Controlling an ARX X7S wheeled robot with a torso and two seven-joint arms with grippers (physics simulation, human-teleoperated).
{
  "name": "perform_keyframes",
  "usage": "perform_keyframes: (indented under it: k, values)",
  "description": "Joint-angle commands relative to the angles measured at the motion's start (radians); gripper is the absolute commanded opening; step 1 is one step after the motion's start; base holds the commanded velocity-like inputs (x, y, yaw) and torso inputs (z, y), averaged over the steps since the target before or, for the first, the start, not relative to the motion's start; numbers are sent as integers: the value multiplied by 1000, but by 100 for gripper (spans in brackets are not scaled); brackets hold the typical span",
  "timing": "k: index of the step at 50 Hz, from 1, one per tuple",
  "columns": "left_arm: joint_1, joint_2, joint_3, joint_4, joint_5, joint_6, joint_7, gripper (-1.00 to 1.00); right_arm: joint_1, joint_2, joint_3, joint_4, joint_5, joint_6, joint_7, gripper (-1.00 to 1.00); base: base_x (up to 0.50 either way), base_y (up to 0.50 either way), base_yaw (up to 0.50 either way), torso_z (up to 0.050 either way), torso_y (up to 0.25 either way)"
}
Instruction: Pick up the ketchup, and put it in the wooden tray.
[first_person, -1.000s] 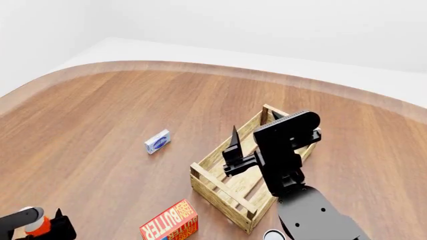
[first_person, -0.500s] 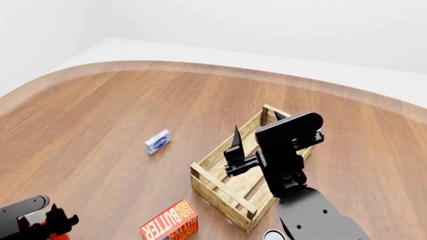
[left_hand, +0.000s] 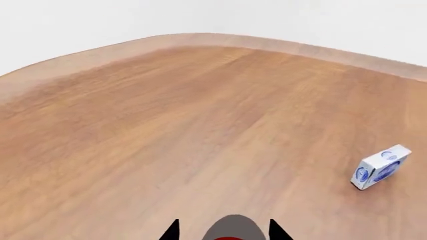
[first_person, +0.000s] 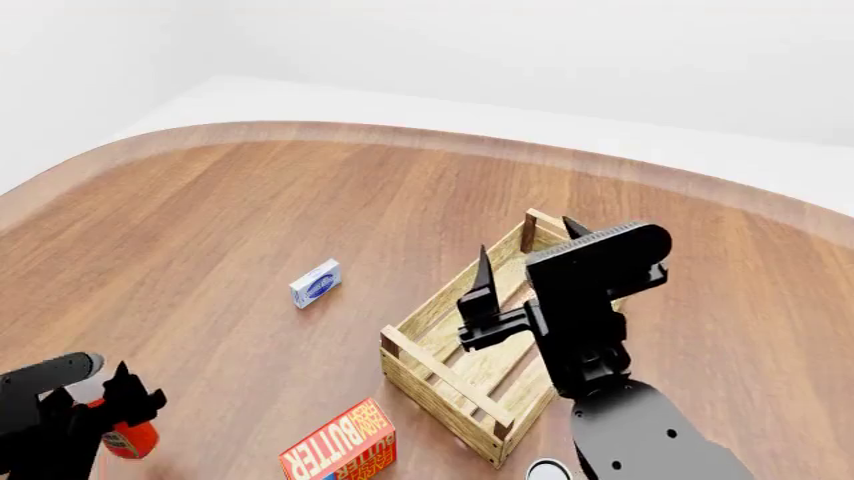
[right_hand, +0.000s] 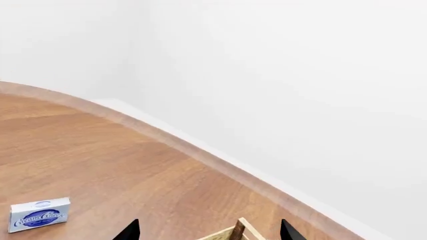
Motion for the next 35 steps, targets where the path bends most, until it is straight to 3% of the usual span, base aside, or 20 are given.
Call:
perform_keyframes:
  k: [1,12,35]
  values:
    - [-134,-39,88,169,-22,-92,-15,-100,-15,22,57,-96,22,44,6,100,0,0,0,0,0]
    - [-334,-25,251,218,5,-172,-1,-100,-41,54,157,-178,51,93,9,100,0,0,0,0,0]
    - [-617,150,523,89,97,-192,21,-100,-266,113,423,-333,79,114,37,100,0,0,0,0,0]
